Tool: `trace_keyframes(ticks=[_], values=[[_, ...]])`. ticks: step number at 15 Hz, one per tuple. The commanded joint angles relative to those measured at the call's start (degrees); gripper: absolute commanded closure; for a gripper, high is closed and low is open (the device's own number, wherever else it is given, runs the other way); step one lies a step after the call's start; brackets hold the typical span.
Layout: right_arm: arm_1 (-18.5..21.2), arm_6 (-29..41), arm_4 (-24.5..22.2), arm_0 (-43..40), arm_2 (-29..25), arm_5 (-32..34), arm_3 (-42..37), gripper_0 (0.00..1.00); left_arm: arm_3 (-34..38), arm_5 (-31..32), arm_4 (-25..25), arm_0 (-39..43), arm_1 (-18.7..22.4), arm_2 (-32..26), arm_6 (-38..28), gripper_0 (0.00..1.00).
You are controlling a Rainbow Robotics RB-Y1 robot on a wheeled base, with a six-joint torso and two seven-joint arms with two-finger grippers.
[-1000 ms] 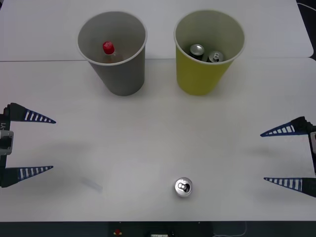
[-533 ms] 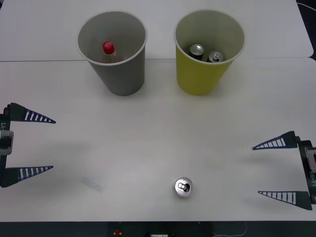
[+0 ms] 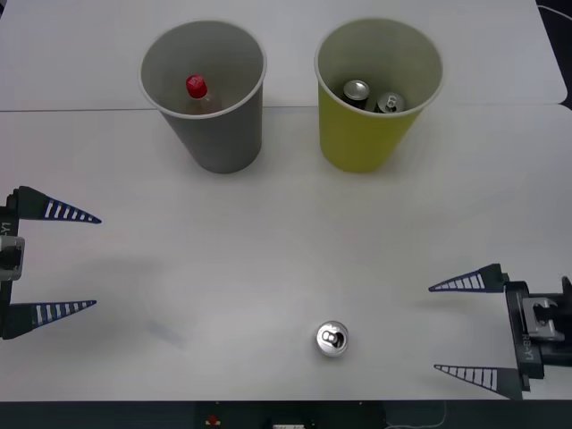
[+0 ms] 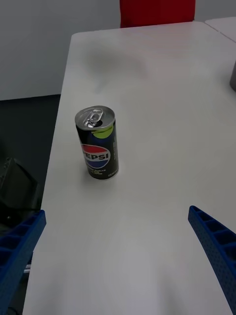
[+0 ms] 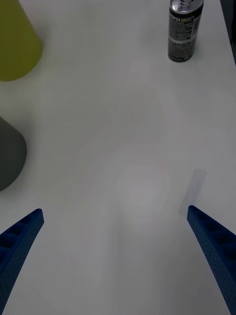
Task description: Put the can into the green bin and the plastic bottle into the gray bin
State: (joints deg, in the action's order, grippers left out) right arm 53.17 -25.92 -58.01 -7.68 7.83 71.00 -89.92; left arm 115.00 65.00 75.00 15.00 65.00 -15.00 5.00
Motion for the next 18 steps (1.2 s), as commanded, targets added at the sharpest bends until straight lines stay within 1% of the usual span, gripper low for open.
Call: trace_keyframes(ticks=[1, 4, 6, 9, 11, 12, 18], values=[[-3.78, -0.8, -1.4, 0.82, 1.4, -0.07, 2.03, 0.0, 0.0, 0.0, 0.0, 0.0, 0.0, 0.0, 0.0, 0.0], [-8.52, -1.06, -4.65, 1.08, 1.4, -0.33, 2.82, 0.0, 0.0, 0.0, 0.0, 0.0, 0.0, 0.0, 0.0, 0.0], [-10.9, -1.15, -5.36, 1.26, 2.28, -0.69, 3.78, 0.0, 0.0, 0.0, 0.0, 0.0, 0.0, 0.0, 0.0, 0.0], [-14.59, -2.12, -5.53, 3.19, 5.0, -0.69, 7.74, 0.0, 0.0, 0.0, 0.0, 0.0, 0.0, 0.0, 0.0, 0.0], [-16.96, -3.0, -5.62, 4.34, 5.88, -0.6, 10.11, 0.0, 0.0, 0.0, 0.0, 0.0, 0.0, 0.0, 0.0, 0.0], [-18.28, -3.35, -6.41, 4.69, 6.06, -0.6, 10.64, 0.0, 0.0, 0.0, 0.0, 0.0, 0.0, 0.0, 0.0, 0.0], [-23.47, -3.44, -10.19, 4.95, 6.06, -2.0, 10.64, 0.0, 0.0, 0.0, 0.0, 0.0, 0.0, 0.0, 0.0, 0.0]])
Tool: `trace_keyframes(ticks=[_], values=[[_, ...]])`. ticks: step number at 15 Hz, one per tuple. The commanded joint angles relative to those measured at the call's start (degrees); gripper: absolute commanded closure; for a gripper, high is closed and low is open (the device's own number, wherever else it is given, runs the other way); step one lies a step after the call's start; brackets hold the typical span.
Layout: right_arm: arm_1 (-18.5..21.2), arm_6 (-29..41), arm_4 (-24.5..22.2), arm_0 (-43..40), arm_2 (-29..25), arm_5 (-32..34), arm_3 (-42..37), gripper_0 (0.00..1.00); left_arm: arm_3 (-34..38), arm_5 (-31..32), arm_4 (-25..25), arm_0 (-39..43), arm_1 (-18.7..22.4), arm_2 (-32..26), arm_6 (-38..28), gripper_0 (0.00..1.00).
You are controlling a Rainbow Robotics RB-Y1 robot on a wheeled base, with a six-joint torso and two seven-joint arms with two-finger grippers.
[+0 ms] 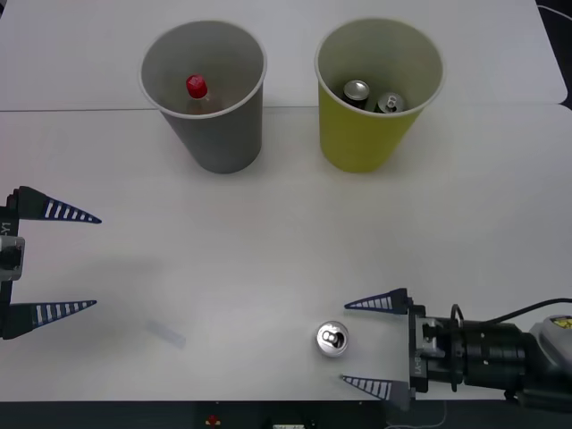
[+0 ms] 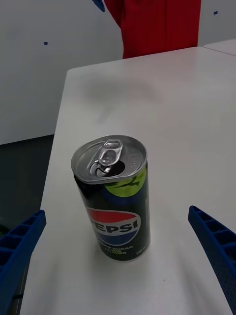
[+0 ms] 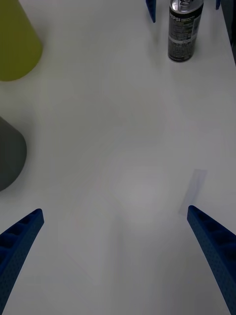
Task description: Put the can into the green bin and the plastic bottle into the gray bin
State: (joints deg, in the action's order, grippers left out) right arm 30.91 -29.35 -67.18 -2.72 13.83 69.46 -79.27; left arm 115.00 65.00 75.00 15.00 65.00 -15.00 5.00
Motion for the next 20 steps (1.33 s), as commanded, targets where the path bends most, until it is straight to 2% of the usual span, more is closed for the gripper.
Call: trace_keyframes(ticks=[1, 8, 9, 10, 11, 20], values=[[-1.82, -0.09, -1.46, 0.08, 0.06, -0.65, -0.01, 0.0, 0.0, 0.0, 0.0, 0.0, 0.0, 0.0, 0.0, 0.0], [-4.28, -0.35, -2.87, 0.08, 1.29, -2.84, -0.01, 0.0, 0.0, 0.0, 0.0, 0.0, 0.0, 0.0, 0.0, 0.0], [-4.28, -0.44, -2.87, 0.08, 1.38, -3.2, -0.01, 0.34, 0.0, 0.0, 0.0, 0.0, 0.0, 0.0, 0.0, 0.0], [-4.37, -0.53, -2.87, 0.17, 1.38, -3.28, -0.01, 0.79, 0.0, 0.0, 0.0, 0.0, 0.0, 0.0, 0.0, 0.0], [-4.28, -0.44, -2.87, 0.17, 1.55, -3.46, -0.01, 1.0, 0.0, 0.0, 0.0, 0.0, 0.0, 0.0, 0.0, 0.0], [-4.19, -0.18, -2.87, 0.79, 1.73, -2.4, -0.01, 1.0, 0.0, 0.0, 0.0, 0.0, 0.0, 0.0, 0.0, 0.0]])
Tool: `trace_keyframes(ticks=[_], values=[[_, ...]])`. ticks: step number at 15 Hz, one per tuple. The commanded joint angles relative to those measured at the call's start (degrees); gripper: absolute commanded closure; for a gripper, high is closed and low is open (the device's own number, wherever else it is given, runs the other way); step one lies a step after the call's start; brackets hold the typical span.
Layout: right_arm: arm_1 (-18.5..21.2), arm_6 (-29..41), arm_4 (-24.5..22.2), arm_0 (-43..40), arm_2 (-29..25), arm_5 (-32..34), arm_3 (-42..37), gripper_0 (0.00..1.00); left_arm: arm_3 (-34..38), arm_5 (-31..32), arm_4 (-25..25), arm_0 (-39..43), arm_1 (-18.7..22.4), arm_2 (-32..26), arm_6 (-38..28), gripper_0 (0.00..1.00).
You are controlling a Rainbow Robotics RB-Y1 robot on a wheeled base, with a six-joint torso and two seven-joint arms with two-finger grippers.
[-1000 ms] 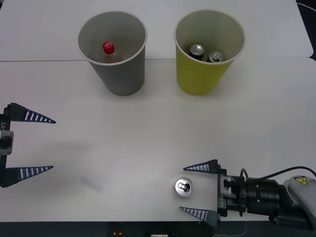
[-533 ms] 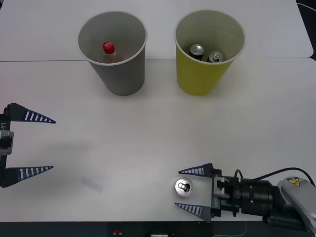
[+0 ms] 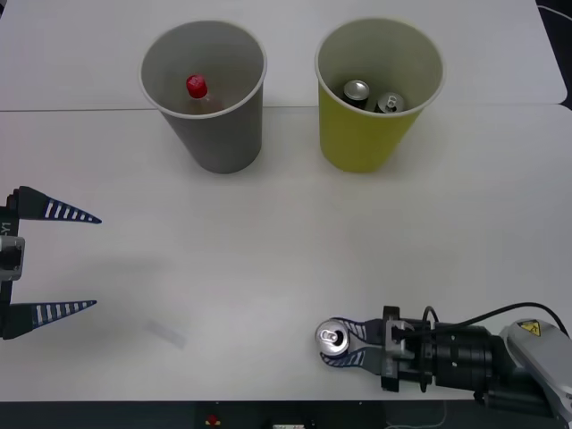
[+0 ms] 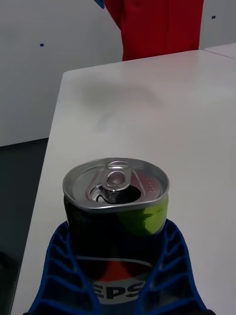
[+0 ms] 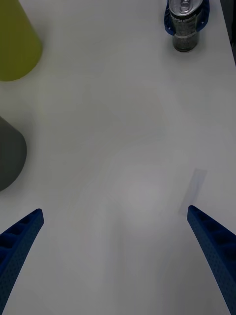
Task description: Put the can into the green bin and the plastic bottle into the gray bin
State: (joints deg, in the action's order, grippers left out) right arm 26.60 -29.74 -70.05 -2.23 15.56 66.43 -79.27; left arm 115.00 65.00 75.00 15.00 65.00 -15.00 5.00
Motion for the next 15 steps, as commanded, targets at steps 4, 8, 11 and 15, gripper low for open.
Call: trace_keyframes(ticks=[4, 8, 11, 15], values=[[1.79, 3.11, 0.0, 1.27, 0.0, 0.98, -1.59, 1.0, 0.0, 0.0, 0.0, 0.0, 0.0, 0.0, 0.0, 0.0], [6.71, 15.42, 0.0, 1.18, 1.06, 0.28, -8.89, 1.0, 0.0, 0.0, 0.0, 0.0, 0.0, 0.0, 0.0, 0.0], [10.14, 24.82, 0.0, 1.18, 0.97, -0.69, -14.07, 1.0, 0.0, 0.0, 0.0, 0.0, 0.0, 0.0, 0.0, 0.0], [16.03, 38.88, 0.0, -0.23, 1.06, -6.93, -23.92, 1.0, 0.0, 0.0, 0.0, 0.0, 0.0, 0.0, 0.0, 0.0]])
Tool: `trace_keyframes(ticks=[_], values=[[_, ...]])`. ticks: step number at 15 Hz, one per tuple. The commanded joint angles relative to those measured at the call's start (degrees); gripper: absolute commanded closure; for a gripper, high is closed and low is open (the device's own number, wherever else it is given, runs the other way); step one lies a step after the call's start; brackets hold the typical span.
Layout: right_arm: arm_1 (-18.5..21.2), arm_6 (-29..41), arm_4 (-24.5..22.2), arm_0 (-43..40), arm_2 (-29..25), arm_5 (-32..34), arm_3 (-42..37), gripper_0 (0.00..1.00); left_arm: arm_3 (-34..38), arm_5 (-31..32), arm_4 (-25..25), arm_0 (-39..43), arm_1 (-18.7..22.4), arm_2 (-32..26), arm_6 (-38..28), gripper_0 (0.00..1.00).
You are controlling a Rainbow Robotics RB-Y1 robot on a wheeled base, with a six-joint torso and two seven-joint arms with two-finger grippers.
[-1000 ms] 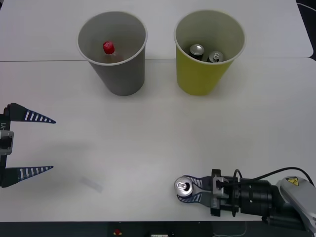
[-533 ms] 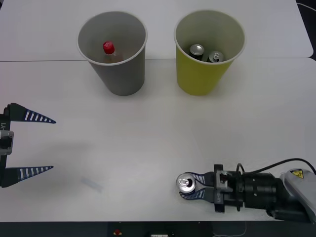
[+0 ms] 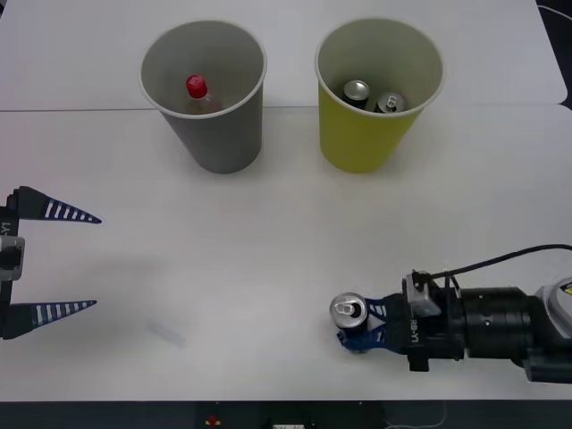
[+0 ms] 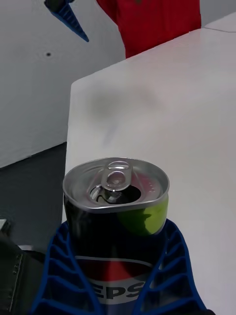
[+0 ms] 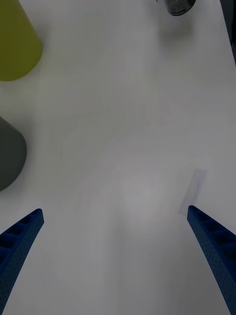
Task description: Put the can into the green bin and the plastic bottle into the gray bin
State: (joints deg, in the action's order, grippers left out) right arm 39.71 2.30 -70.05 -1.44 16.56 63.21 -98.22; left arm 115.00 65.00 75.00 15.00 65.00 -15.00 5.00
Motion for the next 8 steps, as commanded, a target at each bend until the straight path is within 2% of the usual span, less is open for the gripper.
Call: trace_keyframes(ticks=[1, 4, 8], values=[[4.41, 9.48, -0.44, -1.72, -0.03, -5.91, -7.51, 1.0, 0.0, 0.0, 0.0, 0.0, 0.0, 0.0, 0.0, 0.0], [10.65, 25.21, -4.92, -4.1, -0.12, -15.49, -18.06, 1.0, 0.0, 0.0, 0.0, 0.0, 0.0, 0.0, 0.0, 0.0], [15.31, 43.23, -10.46, -4.27, -4.51, -17.34, -25.0, 1.0, 0.0, 0.0, 0.0, 0.0, 0.0, 0.0, 0.0, 0.0]])
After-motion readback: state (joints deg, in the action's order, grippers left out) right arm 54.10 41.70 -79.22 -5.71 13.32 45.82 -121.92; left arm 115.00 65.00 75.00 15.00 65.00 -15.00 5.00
